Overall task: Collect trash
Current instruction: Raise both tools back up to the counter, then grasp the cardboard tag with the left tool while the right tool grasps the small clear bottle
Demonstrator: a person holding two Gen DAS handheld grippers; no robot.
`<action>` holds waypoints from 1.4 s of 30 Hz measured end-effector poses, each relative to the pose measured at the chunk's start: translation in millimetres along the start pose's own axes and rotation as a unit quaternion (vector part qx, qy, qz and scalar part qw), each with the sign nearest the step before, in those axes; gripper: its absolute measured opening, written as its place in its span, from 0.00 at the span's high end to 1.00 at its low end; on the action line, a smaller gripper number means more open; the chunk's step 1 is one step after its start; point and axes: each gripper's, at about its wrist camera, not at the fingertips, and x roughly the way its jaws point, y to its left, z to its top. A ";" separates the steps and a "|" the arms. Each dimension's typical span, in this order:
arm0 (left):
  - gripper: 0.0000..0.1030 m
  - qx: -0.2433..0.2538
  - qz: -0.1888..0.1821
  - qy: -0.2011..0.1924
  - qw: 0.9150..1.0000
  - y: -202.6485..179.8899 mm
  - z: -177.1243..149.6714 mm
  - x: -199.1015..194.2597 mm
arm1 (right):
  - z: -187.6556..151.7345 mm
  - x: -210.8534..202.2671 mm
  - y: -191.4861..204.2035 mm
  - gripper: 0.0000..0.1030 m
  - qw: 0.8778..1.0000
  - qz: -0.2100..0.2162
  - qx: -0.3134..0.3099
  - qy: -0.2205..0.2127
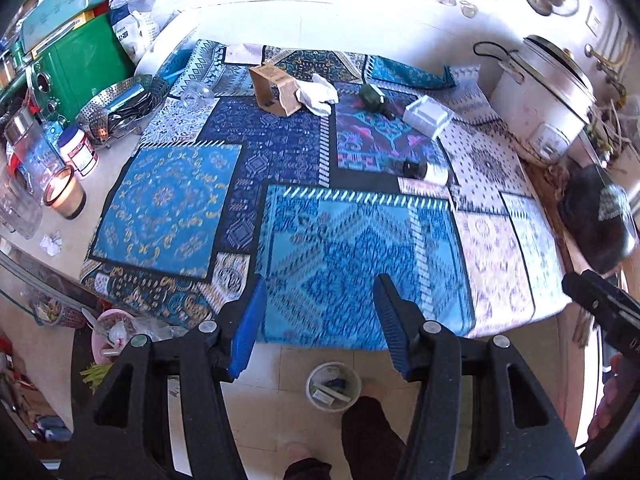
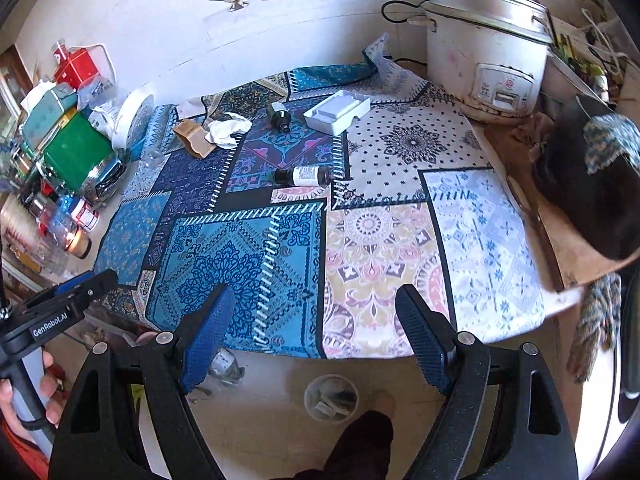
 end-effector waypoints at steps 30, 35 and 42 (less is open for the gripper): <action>0.30 -0.062 0.031 0.065 0.995 40.2 182.2 151.0 | 125.4 208.9 24.9 0.41 0.964 0.017 -0.207 0.164; 0.30 -0.070 0.049 0.050 0.995 58.2 220.6 181.8 | 136.9 223.0 23.4 0.67 0.971 0.018 -0.158 0.177; 0.30 -0.072 0.036 0.049 0.995 79.1 257.8 230.2 | 155.6 232.5 22.0 0.75 0.979 0.010 -0.114 0.167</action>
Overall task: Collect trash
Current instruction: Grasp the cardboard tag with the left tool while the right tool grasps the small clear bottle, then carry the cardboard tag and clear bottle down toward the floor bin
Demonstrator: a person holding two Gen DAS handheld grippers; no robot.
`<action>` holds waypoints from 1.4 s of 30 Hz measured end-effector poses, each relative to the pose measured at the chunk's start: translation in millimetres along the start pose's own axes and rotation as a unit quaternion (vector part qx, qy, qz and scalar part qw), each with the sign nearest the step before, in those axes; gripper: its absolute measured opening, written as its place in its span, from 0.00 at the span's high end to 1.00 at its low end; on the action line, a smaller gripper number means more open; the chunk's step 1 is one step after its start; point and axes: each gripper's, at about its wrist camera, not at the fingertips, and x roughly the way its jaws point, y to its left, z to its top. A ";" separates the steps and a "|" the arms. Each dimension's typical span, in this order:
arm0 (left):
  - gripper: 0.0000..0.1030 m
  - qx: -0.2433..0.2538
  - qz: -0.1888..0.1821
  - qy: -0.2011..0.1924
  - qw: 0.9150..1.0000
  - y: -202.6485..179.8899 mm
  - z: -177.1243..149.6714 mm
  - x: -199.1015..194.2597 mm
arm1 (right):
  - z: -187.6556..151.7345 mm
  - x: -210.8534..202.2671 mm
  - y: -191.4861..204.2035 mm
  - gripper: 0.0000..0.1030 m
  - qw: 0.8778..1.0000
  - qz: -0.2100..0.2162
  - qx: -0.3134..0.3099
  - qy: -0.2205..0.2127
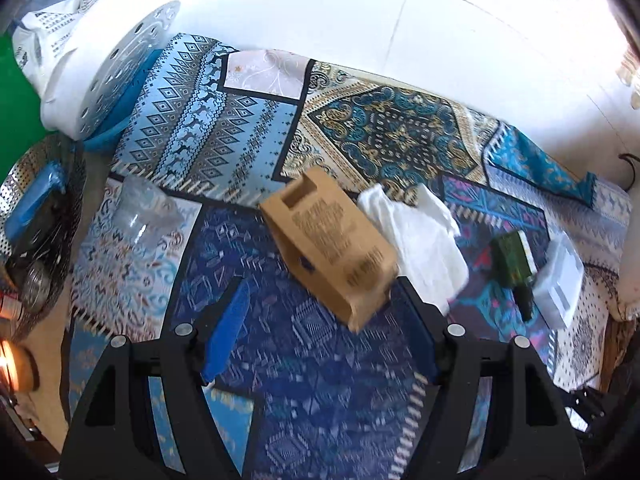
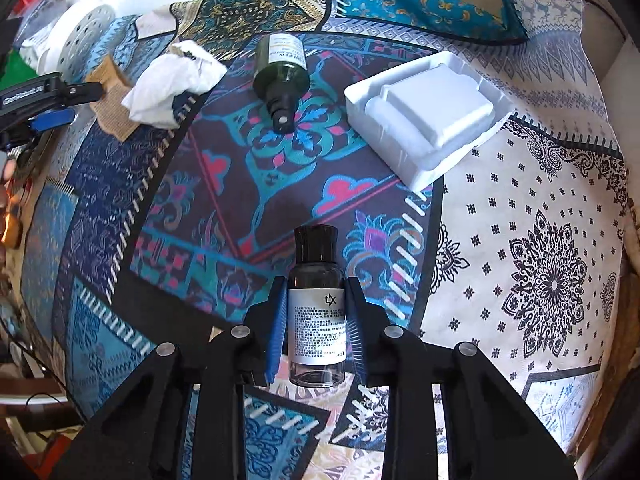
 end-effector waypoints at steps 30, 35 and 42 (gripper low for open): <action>0.87 0.029 0.000 -0.090 0.995 -30.4 -21.2 -46.2 | -37.1 -51.0 -13.8 0.75 0.996 0.045 0.044 -0.062; 0.87 0.031 0.024 -0.117 0.992 -49.0 -56.6 -95.1 | -52.0 -82.3 -20.6 0.75 0.994 0.049 0.024 -0.091; 0.87 0.013 0.053 -0.142 0.988 -68.3 -125.6 -152.9 | -78.6 -116.5 -20.9 0.75 0.991 0.071 -0.022 -0.111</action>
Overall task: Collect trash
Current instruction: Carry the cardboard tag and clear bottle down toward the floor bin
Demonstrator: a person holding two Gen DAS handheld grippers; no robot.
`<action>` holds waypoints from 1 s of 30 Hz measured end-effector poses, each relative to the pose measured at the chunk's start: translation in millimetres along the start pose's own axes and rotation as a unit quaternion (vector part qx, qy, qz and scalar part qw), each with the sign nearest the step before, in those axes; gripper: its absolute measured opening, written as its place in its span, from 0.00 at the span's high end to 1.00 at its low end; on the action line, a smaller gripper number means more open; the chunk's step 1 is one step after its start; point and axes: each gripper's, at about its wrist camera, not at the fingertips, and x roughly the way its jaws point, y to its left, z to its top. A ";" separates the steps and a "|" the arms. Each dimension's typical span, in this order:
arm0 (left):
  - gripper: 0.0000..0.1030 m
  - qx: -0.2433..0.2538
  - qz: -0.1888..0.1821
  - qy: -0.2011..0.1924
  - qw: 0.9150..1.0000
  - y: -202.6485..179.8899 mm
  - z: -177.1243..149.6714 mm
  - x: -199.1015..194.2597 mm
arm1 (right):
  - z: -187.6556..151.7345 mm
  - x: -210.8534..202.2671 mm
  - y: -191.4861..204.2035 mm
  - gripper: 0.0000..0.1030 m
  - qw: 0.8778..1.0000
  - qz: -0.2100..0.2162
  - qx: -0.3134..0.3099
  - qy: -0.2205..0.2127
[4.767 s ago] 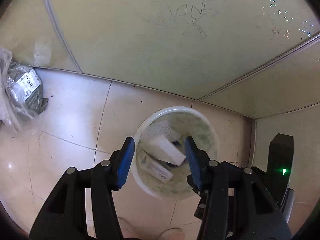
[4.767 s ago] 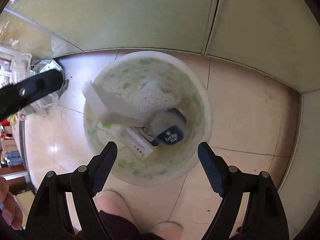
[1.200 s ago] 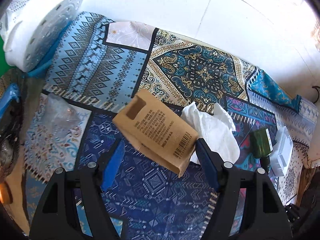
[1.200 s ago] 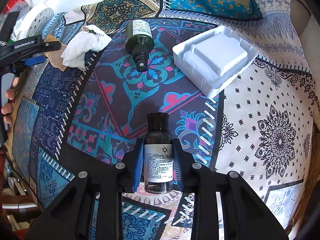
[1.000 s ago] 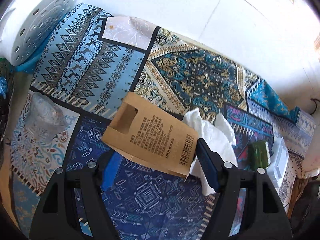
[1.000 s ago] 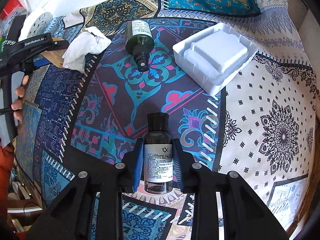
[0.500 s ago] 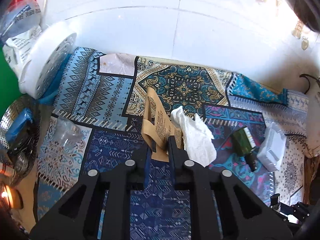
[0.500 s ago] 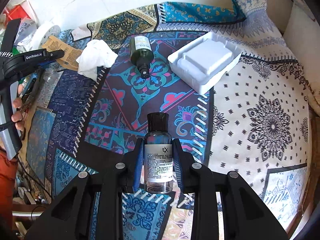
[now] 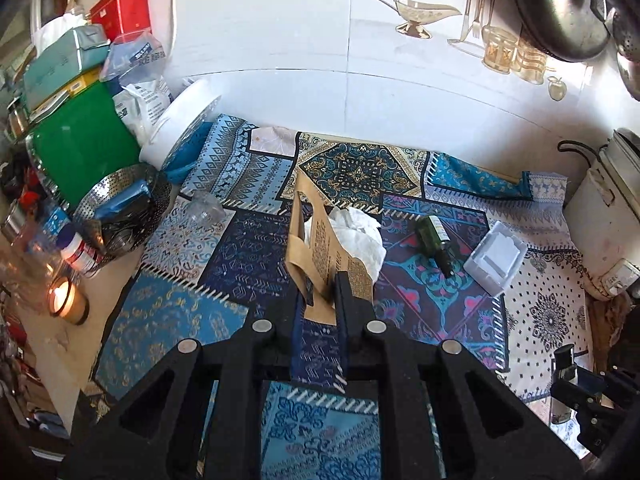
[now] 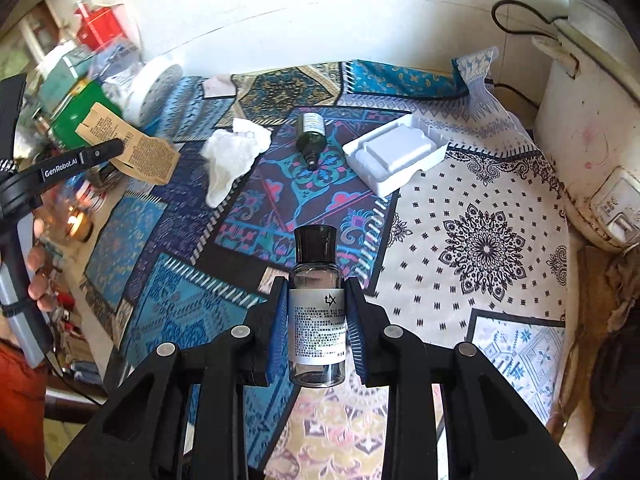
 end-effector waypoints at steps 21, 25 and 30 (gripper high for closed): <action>0.87 0.005 -0.094 0.029 0.995 46.7 -143.5 -109.7 | -116.1 -58.0 83.3 0.75 0.998 -0.023 0.043 -0.038; 0.87 0.028 -0.109 0.037 0.993 70.5 -179.3 -128.8 | -154.6 -62.2 111.6 0.75 0.996 -0.031 0.065 -0.044; 0.87 0.052 -0.120 0.057 0.990 92.5 -225.9 -138.6 | -198.5 -55.9 137.7 0.75 0.995 -0.046 0.084 -0.038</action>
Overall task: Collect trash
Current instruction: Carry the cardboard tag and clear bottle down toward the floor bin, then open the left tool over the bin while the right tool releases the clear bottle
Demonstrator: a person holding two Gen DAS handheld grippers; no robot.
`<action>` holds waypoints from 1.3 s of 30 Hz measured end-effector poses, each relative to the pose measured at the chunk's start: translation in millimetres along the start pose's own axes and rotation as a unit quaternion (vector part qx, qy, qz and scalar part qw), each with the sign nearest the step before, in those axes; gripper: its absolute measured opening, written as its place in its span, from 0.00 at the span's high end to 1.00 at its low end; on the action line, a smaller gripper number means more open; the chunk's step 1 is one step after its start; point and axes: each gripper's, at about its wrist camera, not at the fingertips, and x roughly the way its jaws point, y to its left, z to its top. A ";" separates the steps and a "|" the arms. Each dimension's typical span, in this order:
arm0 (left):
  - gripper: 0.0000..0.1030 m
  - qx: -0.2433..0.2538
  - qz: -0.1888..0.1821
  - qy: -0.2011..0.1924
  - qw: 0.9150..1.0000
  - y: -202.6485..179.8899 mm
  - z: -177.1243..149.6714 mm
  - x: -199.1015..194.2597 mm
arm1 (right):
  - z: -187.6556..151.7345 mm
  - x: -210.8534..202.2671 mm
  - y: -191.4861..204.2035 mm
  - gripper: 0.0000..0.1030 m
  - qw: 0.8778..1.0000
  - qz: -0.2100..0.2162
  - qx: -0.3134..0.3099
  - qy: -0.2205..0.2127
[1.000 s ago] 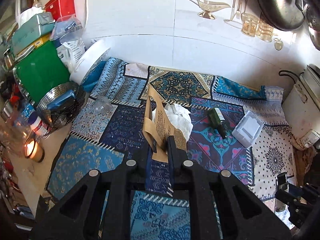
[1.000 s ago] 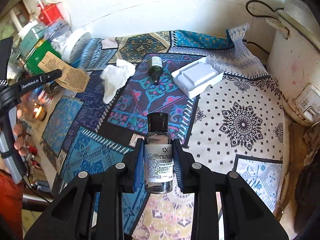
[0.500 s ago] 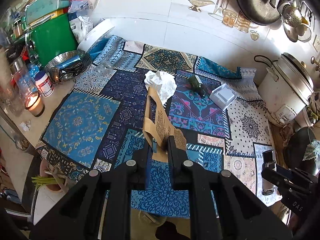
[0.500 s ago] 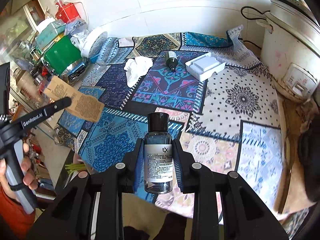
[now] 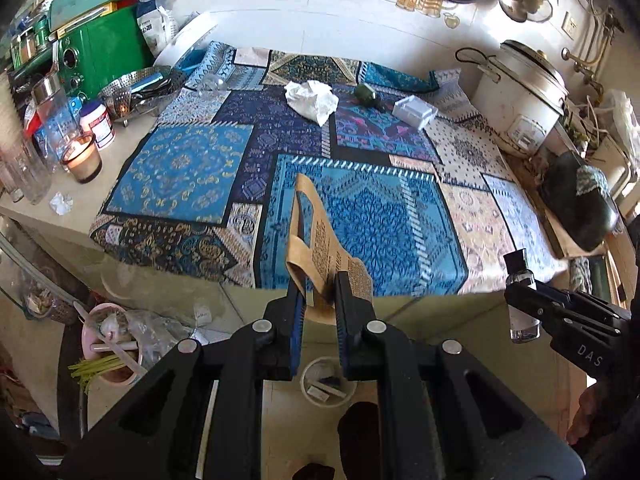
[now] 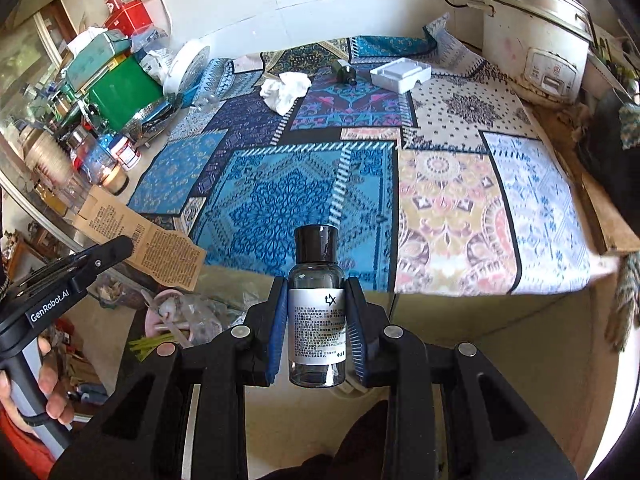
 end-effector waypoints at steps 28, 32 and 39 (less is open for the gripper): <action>0.87 -0.028 -0.022 0.223 0.974 0.4 -261.0 311.7 | -226.4 253.4 -128.7 0.75 0.977 -0.012 0.085 0.194; 0.87 -0.027 -0.013 0.217 0.976 5.8 -294.5 379.1 | -253.4 321.1 -143.3 0.75 0.977 -0.006 0.067 0.202; 0.86 -0.035 0.001 0.197 0.980 16.3 -339.9 479.6 | -293.2 435.4 -158.5 0.75 0.975 0.012 0.034 0.219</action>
